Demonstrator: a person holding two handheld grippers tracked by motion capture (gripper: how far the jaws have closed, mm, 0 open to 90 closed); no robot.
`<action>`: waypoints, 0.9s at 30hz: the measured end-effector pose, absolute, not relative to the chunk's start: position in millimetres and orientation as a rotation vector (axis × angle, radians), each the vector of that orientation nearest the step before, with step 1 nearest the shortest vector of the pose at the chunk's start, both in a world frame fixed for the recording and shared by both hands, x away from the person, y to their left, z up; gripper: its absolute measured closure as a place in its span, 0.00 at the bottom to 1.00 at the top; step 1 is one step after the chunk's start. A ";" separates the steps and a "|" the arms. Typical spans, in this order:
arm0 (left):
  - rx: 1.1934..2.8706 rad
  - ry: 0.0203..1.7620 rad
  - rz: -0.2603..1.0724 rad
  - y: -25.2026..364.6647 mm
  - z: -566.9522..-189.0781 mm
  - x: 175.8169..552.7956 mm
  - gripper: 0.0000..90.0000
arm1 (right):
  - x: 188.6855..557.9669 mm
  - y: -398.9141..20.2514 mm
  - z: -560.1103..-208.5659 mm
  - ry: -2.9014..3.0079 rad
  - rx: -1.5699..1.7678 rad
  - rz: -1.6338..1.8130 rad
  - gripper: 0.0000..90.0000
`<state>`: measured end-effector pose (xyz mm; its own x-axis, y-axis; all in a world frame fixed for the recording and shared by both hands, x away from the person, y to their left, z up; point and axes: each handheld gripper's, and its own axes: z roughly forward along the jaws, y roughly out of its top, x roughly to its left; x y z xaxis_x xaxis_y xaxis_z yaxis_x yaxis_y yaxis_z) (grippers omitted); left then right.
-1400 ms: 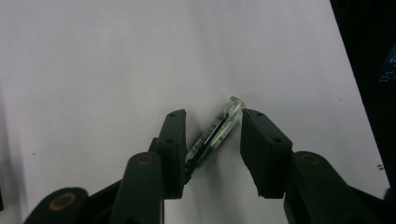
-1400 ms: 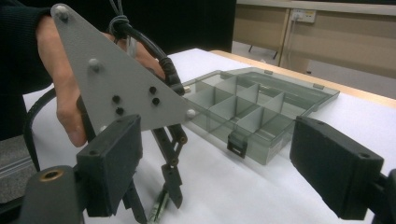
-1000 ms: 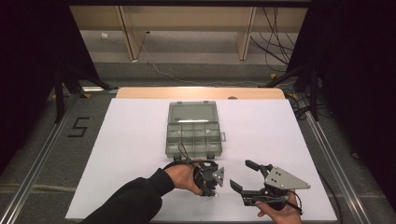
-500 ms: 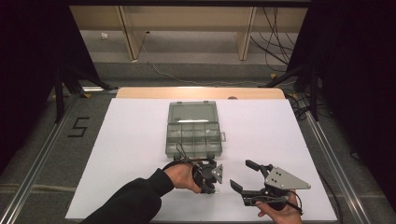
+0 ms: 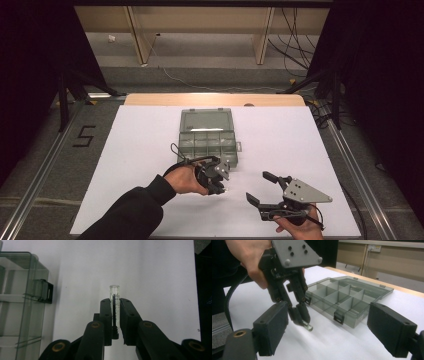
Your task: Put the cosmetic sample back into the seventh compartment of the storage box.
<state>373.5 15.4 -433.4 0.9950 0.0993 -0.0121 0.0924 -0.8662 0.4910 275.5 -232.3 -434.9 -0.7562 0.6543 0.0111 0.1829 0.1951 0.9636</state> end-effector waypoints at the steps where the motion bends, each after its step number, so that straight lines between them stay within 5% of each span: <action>1: 2.622 0.150 0.014 16.0 -433.1 373.3 0.89 | 275.5 -232.3 -435.0 2.073 0.783 1.584 0.20; 27: 2.534 0.388 0.106 28.8 -406.2 401.9 0.89 | 276.3 -232.2 -435.3 2.072 0.770 1.582 0.20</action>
